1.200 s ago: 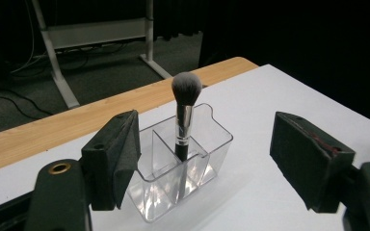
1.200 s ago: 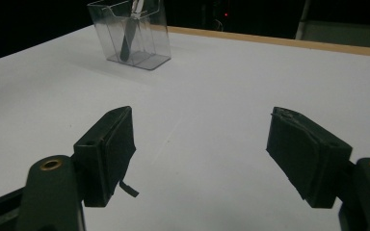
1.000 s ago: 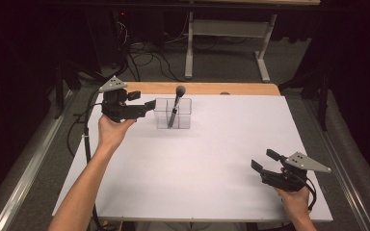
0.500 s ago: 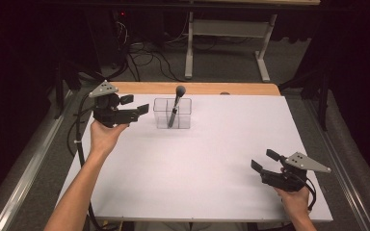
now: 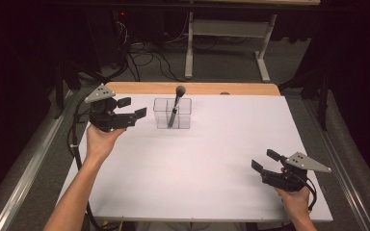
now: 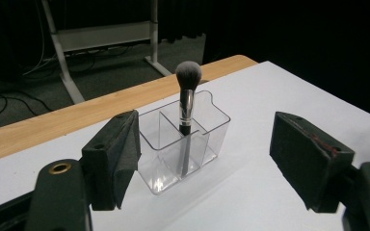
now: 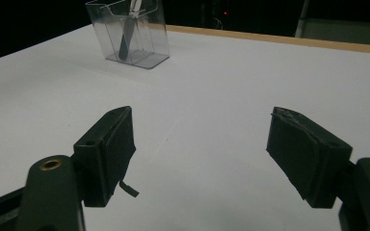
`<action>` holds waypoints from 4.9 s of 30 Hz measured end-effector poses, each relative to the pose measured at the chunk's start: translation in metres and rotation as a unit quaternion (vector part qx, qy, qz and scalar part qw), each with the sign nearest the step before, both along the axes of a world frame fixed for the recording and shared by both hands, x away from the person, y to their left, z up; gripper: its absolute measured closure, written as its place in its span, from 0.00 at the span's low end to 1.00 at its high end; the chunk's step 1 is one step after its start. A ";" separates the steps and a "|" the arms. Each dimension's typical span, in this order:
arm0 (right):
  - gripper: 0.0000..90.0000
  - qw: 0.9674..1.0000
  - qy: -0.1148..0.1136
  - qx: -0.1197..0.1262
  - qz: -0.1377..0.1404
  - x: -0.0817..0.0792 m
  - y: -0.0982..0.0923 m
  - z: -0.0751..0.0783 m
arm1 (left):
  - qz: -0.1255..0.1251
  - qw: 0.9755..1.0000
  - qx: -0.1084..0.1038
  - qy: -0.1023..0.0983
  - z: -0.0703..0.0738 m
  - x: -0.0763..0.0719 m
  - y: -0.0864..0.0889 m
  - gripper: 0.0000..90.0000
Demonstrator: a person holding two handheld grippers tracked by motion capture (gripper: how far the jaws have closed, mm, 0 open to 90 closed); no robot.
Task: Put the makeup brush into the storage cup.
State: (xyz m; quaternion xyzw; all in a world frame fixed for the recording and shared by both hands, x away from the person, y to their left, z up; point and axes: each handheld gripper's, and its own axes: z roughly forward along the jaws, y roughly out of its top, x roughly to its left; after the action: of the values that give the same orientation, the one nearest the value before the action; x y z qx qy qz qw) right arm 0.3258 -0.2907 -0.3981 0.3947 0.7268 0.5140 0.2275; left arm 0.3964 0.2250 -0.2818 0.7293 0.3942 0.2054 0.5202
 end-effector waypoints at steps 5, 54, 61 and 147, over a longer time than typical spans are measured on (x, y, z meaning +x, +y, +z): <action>0.30 1.000 0.001 0.000 0.000 0.000 0.001 0.000 | -0.001 1.000 -0.001 0.002 -0.002 -0.005 0.002 0.30; 0.30 1.000 0.001 0.001 -0.001 0.000 0.000 0.000 | -0.006 1.000 -0.008 0.003 -0.021 -0.038 0.006 0.30; 0.30 1.000 0.002 0.001 -0.001 0.000 0.000 0.000 | -0.003 1.000 -0.011 0.006 -0.026 -0.041 0.007 0.30; 0.29 1.000 0.005 -0.001 0.002 -0.001 0.001 0.000 | 0.039 0.997 -0.018 0.069 -0.108 -0.052 -0.001 0.30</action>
State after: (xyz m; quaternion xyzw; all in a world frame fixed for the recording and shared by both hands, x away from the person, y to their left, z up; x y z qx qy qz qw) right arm 0.3251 -0.2895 -0.3982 0.3959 0.7289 0.5120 0.2235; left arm 0.3441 0.2244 -0.3897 0.7162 0.4611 0.1678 0.4963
